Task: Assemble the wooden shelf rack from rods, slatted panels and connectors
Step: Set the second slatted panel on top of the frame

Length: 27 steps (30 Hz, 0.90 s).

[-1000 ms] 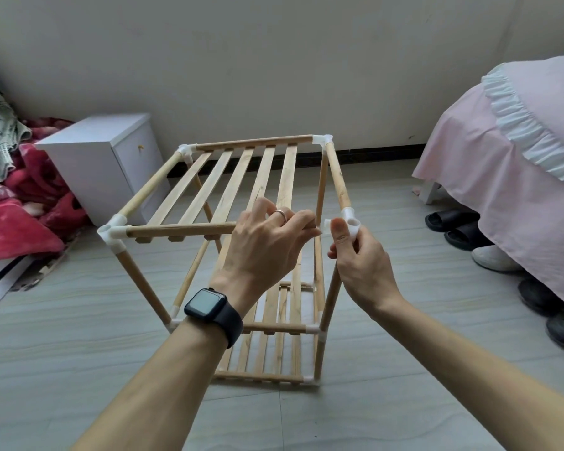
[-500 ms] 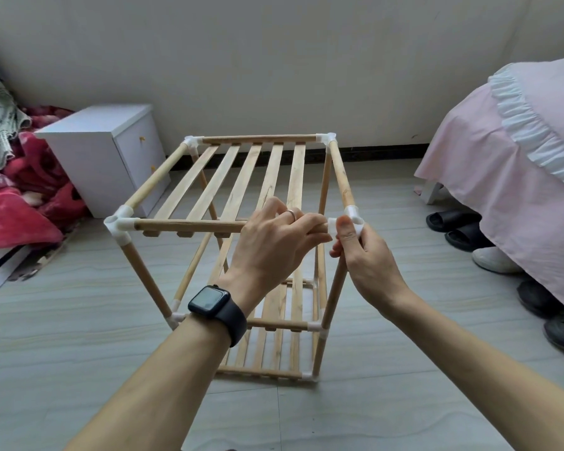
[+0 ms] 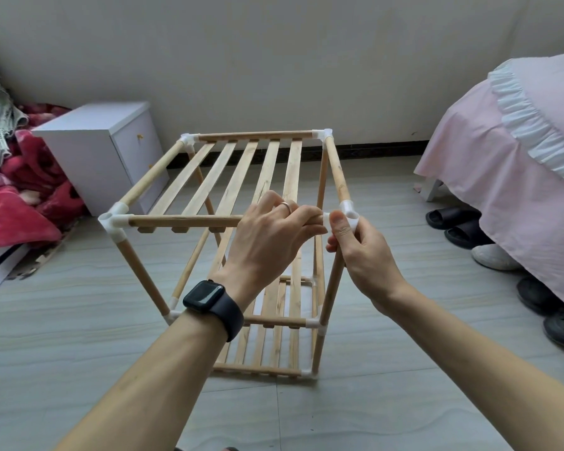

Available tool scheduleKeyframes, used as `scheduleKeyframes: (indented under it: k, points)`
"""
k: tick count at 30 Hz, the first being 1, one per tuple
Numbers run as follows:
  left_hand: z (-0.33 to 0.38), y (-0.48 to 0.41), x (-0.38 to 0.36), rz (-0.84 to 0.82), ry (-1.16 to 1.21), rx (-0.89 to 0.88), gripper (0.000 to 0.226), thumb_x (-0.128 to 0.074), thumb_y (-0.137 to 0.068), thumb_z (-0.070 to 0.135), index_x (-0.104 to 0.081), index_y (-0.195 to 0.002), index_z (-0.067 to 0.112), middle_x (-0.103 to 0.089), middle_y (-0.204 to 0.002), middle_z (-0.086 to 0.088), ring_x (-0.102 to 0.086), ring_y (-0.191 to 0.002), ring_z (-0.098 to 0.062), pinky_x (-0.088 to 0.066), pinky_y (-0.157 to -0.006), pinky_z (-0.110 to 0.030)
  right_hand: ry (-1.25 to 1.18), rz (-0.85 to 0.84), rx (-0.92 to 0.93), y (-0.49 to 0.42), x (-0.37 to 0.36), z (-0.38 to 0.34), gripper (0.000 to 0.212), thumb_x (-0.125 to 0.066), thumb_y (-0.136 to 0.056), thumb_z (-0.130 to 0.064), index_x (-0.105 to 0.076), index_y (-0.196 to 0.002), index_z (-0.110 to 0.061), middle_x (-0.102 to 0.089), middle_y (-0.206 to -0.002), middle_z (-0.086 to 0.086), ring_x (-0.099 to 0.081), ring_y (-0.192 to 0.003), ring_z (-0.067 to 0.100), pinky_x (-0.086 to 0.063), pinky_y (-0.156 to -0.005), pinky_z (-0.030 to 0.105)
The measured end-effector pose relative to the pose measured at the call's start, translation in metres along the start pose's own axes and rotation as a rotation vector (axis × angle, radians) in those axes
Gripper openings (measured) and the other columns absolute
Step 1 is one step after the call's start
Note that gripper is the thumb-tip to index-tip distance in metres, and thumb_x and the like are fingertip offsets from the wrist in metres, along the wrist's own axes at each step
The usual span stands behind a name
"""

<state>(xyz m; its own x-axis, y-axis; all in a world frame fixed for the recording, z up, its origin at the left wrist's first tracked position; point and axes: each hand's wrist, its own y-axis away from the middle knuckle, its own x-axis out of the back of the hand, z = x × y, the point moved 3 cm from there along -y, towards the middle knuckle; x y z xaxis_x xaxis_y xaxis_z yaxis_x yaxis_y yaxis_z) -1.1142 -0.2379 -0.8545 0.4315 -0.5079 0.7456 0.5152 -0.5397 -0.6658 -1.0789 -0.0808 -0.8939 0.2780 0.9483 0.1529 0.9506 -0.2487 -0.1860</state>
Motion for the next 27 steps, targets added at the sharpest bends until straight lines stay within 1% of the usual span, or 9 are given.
scheduleKeyframes:
  k: [5,9,12,15,17,21,24,26,27]
  points:
    - [0.002,-0.003,0.000,-0.010,0.034,0.041,0.033,-0.067,-0.094,0.039,-0.073,-0.115,0.014,-0.074,-0.090,-0.006,-0.060,-0.092,-0.027,-0.045,-0.070,-0.036,-0.033,-0.020,-0.022,-0.001,-0.001,-0.002,0.062,-0.052,-0.088,-0.061,-0.060,-0.106,-0.003,-0.060,-0.085,0.003,-0.059,-0.073,0.004,-0.051,-0.068,0.013]
    - [0.003,-0.004,-0.002,-0.024,0.112,0.134,0.033,-0.068,-0.094,0.040,-0.073,-0.117,0.017,-0.075,-0.094,-0.002,-0.055,-0.096,-0.023,-0.047,-0.076,-0.041,-0.029,-0.010,-0.027,-0.001,-0.002,-0.001,0.060,-0.051,-0.090,-0.060,-0.060,-0.108,-0.003,-0.059,-0.086,0.004,-0.059,-0.076,0.009,-0.053,-0.069,0.014]
    - [0.005,-0.004,-0.004,-0.039,0.171,0.154,0.029,-0.067,-0.095,0.034,-0.071,-0.119,0.018,-0.075,-0.096,0.001,-0.052,-0.097,-0.020,-0.047,-0.076,-0.040,-0.026,-0.012,-0.028,-0.001,-0.005,0.000,0.054,-0.054,-0.096,-0.053,-0.060,-0.107,-0.001,-0.058,-0.083,0.002,-0.057,-0.071,0.003,-0.053,-0.069,0.015]
    - [0.001,-0.005,-0.006,-0.075,0.194,0.159,0.029,-0.065,-0.097,0.031,-0.069,-0.123,0.019,-0.075,-0.099,0.001,-0.050,-0.098,-0.019,-0.046,-0.079,-0.038,-0.031,-0.031,-0.035,-0.004,-0.010,0.000,0.053,-0.054,-0.098,-0.051,-0.060,-0.109,0.000,-0.057,-0.084,0.002,-0.057,-0.072,0.005,-0.053,-0.069,0.015]
    - [-0.002,-0.004,-0.006,-0.080,0.188,0.145,0.029,-0.065,-0.097,0.033,-0.069,-0.123,0.019,-0.074,-0.100,0.002,-0.050,-0.098,-0.017,-0.046,-0.079,-0.035,-0.039,-0.061,-0.045,-0.005,-0.011,-0.001,0.058,-0.052,-0.095,-0.056,-0.061,-0.111,-0.002,-0.059,-0.087,0.003,-0.058,-0.077,0.007,-0.053,-0.071,0.016]
    - [-0.005,0.004,-0.001,-0.051,0.219,0.157,0.030,-0.064,-0.093,0.041,-0.069,-0.118,0.026,-0.068,-0.102,0.010,-0.051,-0.098,-0.012,-0.048,-0.080,-0.034,-0.040,-0.099,-0.113,-0.003,-0.005,0.001,0.067,-0.041,-0.092,-0.076,-0.066,-0.115,-0.018,-0.070,-0.102,0.001,-0.069,-0.095,0.011,-0.051,-0.081,0.027]
    - [-0.021,0.008,0.000,-0.059,0.175,0.418,0.045,-0.043,-0.092,0.058,-0.062,-0.124,0.032,-0.058,-0.126,0.005,-0.046,-0.120,-0.015,-0.034,-0.098,-0.036,-0.162,-0.040,-0.227,-0.009,0.003,0.000,0.058,-0.036,-0.100,-0.066,-0.066,-0.115,-0.019,-0.069,-0.112,0.009,-0.068,-0.103,0.022,-0.051,-0.088,0.039]
    - [-0.033,0.008,0.000,-0.091,0.066,0.622,0.054,-0.029,-0.091,0.062,-0.060,-0.124,0.032,-0.057,-0.131,0.000,-0.042,-0.128,-0.020,-0.028,-0.103,-0.040,-0.176,-0.012,-0.245,-0.012,0.006,-0.003,0.045,-0.042,-0.104,-0.053,-0.067,-0.109,-0.016,-0.067,-0.112,0.014,-0.068,-0.101,0.026,-0.052,-0.083,0.039]
    - [-0.035,0.006,0.000,-0.110,0.037,0.659,0.054,-0.027,-0.089,0.060,-0.063,-0.119,0.033,-0.058,-0.129,0.000,-0.040,-0.128,-0.021,-0.024,-0.103,-0.042,-0.179,-0.012,-0.244,-0.012,0.005,-0.005,0.041,-0.046,-0.104,-0.050,-0.068,-0.105,-0.015,-0.067,-0.110,0.015,-0.068,-0.099,0.027,-0.053,-0.080,0.037]
